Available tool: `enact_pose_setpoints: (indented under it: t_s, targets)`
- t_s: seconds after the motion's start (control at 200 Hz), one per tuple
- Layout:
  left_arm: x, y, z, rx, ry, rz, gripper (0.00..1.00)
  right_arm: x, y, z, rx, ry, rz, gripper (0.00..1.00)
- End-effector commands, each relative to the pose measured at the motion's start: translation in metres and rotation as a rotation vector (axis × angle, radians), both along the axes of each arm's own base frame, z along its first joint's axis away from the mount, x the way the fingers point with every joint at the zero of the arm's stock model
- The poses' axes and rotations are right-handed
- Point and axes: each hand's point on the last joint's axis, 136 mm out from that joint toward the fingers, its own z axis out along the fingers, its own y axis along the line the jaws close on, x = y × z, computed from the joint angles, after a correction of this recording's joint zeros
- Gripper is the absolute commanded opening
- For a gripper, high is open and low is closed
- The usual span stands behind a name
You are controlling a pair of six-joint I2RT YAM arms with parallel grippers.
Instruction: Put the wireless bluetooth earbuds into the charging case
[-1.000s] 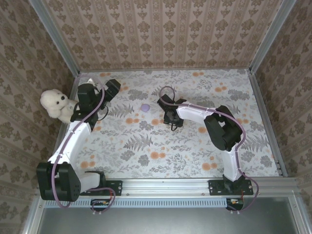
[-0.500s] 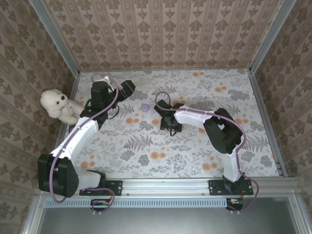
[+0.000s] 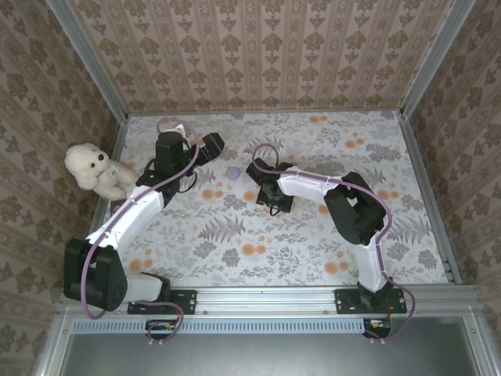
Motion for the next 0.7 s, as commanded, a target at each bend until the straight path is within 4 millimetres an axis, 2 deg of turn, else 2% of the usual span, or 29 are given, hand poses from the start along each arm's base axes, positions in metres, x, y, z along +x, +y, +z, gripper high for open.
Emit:
enact_pose_setpoints:
  t_s: [0.0, 0.215, 0.42, 0.565, 0.695]
  targets:
    - [0.002, -0.001, 0.000, 0.025, -0.017, -0.005, 1.00, -0.011, -0.013, -0.015, -0.068, 0.062, -0.031, 0.66]
    - [0.002, -0.002, -0.003, 0.034, -0.015, -0.010, 1.00, -0.012, -0.011, -0.016, -0.066, 0.067, -0.015, 0.61]
    - [0.002, -0.001, -0.014, 0.057, 0.012, -0.015, 1.00, -0.013, -0.005, -0.012, -0.031, 0.054, 0.001, 0.46]
    - [0.002, -0.003, -0.027, 0.078, 0.028, -0.040, 1.00, -0.007, -0.001, 0.004, 0.040, -0.014, -0.003, 0.40]
    - [-0.001, -0.021, -0.036, 0.043, -0.005, -0.142, 1.00, 0.004, -0.001, 0.030, 0.144, -0.103, -0.038, 0.39]
